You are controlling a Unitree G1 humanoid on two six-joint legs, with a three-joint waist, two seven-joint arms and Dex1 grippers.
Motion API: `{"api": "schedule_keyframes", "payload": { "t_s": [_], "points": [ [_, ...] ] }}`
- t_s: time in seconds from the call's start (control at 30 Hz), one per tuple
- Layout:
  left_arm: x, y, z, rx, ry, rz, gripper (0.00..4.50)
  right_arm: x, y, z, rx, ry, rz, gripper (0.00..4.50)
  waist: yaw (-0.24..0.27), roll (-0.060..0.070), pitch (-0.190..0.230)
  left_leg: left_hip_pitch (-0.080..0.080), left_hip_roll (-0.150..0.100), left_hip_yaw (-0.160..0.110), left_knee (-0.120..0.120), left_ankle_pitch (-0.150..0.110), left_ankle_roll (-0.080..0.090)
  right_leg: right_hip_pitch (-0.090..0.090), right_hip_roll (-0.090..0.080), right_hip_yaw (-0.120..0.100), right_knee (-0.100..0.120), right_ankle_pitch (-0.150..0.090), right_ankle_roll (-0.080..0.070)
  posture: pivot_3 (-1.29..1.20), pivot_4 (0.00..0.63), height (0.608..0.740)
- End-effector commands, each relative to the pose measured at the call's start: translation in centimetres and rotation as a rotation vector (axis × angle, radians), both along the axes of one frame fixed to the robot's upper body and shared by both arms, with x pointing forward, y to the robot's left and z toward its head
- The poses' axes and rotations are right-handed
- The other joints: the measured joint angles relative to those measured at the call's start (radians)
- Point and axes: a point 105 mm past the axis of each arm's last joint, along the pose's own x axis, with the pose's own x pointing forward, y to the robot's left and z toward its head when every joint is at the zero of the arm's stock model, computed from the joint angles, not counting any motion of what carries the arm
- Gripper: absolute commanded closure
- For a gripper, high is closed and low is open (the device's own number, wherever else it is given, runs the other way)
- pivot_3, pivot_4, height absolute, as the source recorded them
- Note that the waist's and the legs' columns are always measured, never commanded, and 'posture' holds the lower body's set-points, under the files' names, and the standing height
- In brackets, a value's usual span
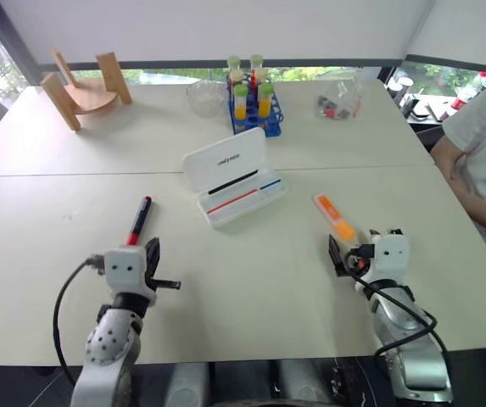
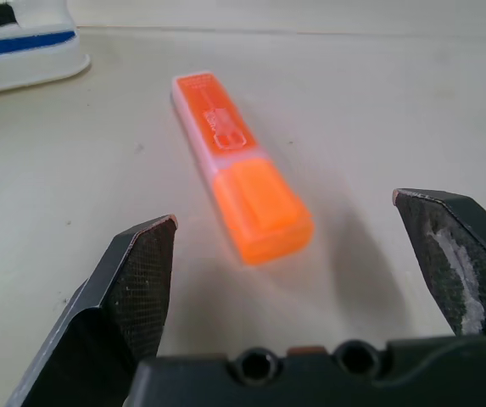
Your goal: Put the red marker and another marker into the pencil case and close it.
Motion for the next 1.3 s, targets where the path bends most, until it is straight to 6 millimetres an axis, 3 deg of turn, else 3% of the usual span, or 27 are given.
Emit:
{"api": "schedule_keyframes", "payload": {
  "t_s": [0.03,0.2,0.27,0.37,0.47,0.67,0.9,1.3],
  "points": [
    [1.7,-1.5,2.2,0.065,-0.026,-0.244,4.48,0.1,1.5,4.2,-0.015,-0.054,0.204,0.00,0.001,0.000,0.000,0.000,0.000,0.000,0.000,0.000,0.000,0.000,0.000,0.000,0.000,0.000,0.000,0.00,0.150,0.740],
    [2.6,-3.2,2.8,0.145,0.065,-0.573,4.48,-0.8,4.1,6.4,-0.106,0.044,0.560,0.00,-0.003,0.001,0.000,0.002,0.000,-0.001,0.000,0.001,0.000,0.001,0.001,-0.001,0.002,0.000,0.000,0.00,0.150,0.740],
    [3.5,-3.2,3.2,0.171,0.109,-0.700,4.48,-0.7,4.0,7.7,-0.174,0.077,0.675,0.00,-0.001,0.003,0.002,0.002,0.000,-0.001,0.000,0.001,0.000,0.001,0.001,-0.002,0.002,0.000,0.000,0.00,0.150,0.740],
    [5.2,-2.6,4.2,0.202,0.129,-0.763,4.48,0.3,3.5,9.8,-0.212,0.061,0.712,0.00,0.001,0.003,0.003,0.000,0.000,-0.002,0.000,0.001,0.000,0.000,0.001,-0.003,0.003,0.001,0.000,0.00,0.150,0.740],
    [6.3,-2.5,4.8,0.212,0.122,-0.805,3.10,0.8,3.7,11.0,-0.210,0.035,0.734,0.00,0.001,0.003,0.003,0.000,0.000,-0.002,0.000,0.001,0.000,0.000,0.001,-0.003,0.002,0.001,0.000,0.00,0.150,0.740],
    [7.1,-4.5,4.2,0.234,0.185,-0.948,0.10,1.0,3.9,12.0,-0.210,0.012,0.755,0.00,0.003,0.002,0.003,-0.003,0.000,-0.002,0.000,0.001,0.000,-0.002,0.000,-0.003,0.000,0.001,0.001,0.00,0.150,0.740],
    [7.2,-8.8,2.6,0.254,0.207,-1.059,0.04,1.5,3.1,12.3,-0.229,-0.006,0.711,0.00,0.003,0.002,0.003,-0.003,-0.001,-0.001,0.001,0.001,0.000,-0.001,0.000,-0.003,0.001,0.001,0.001,0.00,0.150,0.740],
    [9.5,-10.0,-0.3,0.252,0.282,-0.962,0.04,1.6,3.1,12.6,-0.221,-0.031,0.677,0.00,0.003,0.002,0.003,-0.002,0.000,-0.002,0.003,0.001,0.000,-0.002,0.000,-0.002,0.003,0.001,0.001,0.00,0.150,0.740]
  ]
}}
